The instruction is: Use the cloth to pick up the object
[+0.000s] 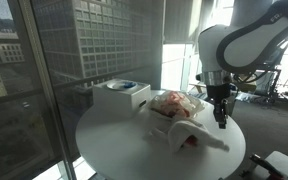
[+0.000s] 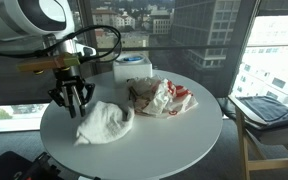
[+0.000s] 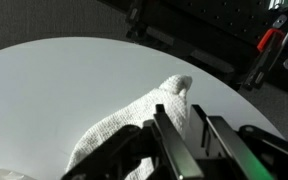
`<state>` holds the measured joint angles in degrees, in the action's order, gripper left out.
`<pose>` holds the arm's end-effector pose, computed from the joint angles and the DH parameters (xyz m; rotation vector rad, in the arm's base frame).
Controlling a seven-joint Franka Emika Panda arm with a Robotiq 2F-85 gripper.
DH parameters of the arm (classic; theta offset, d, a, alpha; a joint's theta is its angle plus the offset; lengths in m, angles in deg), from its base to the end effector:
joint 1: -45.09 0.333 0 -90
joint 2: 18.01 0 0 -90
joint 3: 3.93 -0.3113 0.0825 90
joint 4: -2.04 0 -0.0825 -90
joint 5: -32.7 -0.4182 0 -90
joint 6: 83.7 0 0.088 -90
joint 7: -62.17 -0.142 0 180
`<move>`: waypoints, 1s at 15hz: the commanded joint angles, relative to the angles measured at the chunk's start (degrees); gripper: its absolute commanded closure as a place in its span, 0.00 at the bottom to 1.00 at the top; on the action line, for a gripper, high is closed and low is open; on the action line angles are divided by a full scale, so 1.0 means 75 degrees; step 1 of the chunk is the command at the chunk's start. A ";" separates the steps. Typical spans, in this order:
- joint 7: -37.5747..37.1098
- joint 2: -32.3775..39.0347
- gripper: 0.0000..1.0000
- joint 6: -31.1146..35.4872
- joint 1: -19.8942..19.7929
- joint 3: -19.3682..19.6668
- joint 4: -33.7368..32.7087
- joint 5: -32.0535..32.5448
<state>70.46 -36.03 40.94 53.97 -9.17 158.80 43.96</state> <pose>0.3645 0.0737 0.2362 2.8370 0.7476 -0.3540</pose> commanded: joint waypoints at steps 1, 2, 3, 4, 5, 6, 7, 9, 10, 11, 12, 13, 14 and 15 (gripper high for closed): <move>-0.0406 -0.0155 0.37 -0.0172 0.0082 -0.0289 -0.0201 -0.0124; -0.0398 -0.0254 0.28 -0.0030 0.0067 -0.0312 -0.0240 -0.0050; -0.0442 -0.0266 0.21 0.0222 0.0018 -0.0346 -0.0265 0.0117; -0.0446 -0.0237 0.14 0.0452 -0.0045 -0.0355 -0.0294 0.0268; -0.0379 -0.0100 0.06 0.0678 -0.0090 -0.0318 -0.0317 0.0368; -0.0342 0.0017 0.01 0.1021 -0.0117 -0.0298 -0.0255 0.0478; -0.0384 0.0114 0.00 0.1342 -0.0145 -0.0306 -0.0198 0.0576; -0.0372 0.0477 0.00 0.1876 -0.0173 -0.0288 -0.0147 0.0608; -0.0338 0.0625 0.00 0.2162 -0.0170 -0.0291 -0.0104 0.0613; -0.0437 0.0826 0.00 0.2408 -0.0168 -0.0353 -0.0103 0.0662; -0.0531 0.0994 0.00 0.2620 -0.0165 -0.0400 -0.0114 0.0702; -0.0641 0.1168 0.00 0.2799 -0.0154 -0.0452 -0.0164 0.0732; -0.0785 0.1380 0.01 0.2894 -0.0156 -0.0505 -0.0272 0.0779; -0.0896 0.1572 0.00 0.3003 -0.0177 -0.0532 -0.0346 0.0855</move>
<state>66.97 -28.35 60.43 53.18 -11.89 158.24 48.34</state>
